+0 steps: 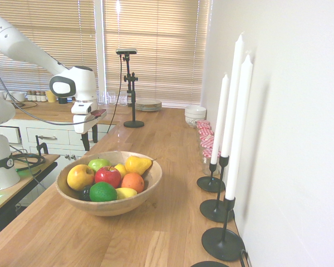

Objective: Take red apple out of the basket

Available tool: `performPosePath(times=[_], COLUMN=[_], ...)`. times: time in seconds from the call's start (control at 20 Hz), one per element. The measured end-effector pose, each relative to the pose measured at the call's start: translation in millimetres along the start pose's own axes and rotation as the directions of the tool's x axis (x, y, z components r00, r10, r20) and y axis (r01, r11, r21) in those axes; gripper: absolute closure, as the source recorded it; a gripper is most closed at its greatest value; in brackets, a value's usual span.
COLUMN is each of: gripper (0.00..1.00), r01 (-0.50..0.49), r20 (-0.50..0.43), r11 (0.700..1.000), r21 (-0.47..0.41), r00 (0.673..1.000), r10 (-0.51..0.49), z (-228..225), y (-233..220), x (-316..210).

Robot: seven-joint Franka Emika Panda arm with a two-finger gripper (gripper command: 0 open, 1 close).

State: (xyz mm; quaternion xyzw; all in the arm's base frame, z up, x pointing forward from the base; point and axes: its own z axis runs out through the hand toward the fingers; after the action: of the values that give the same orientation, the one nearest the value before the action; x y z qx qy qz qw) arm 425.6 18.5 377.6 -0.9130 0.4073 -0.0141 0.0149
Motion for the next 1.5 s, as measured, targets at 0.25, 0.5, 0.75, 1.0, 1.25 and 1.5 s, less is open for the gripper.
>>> performPosePath(times=[0.25, 0.5, 0.75, 1.0, 1.25, 1.5], gripper=[0.0, 0.0, 0.0, 0.0, 0.0, 0.0], r01=[0.006, -0.031, -0.094, -0.158, -0.209, -0.2], r20=[-0.014, -0.058, -0.098, -0.112, -0.108, -0.091], r11=[1.0, 0.998, 0.99, 0.979, 0.972, 0.976], r21=[0.011, 0.051, 0.102, 0.128, 0.109, 0.088], r00=[1.0, 0.998, 0.99, 0.979, 0.969, 0.974], r10=[-0.006, 0.034, 0.104, 0.172, 0.221, 0.208], z=[-9, -57, -107, -143, -147, -148], y=[-3, -5, 12, 43, 77, 99], x=[6, 42, 91, 146, 212, 273])
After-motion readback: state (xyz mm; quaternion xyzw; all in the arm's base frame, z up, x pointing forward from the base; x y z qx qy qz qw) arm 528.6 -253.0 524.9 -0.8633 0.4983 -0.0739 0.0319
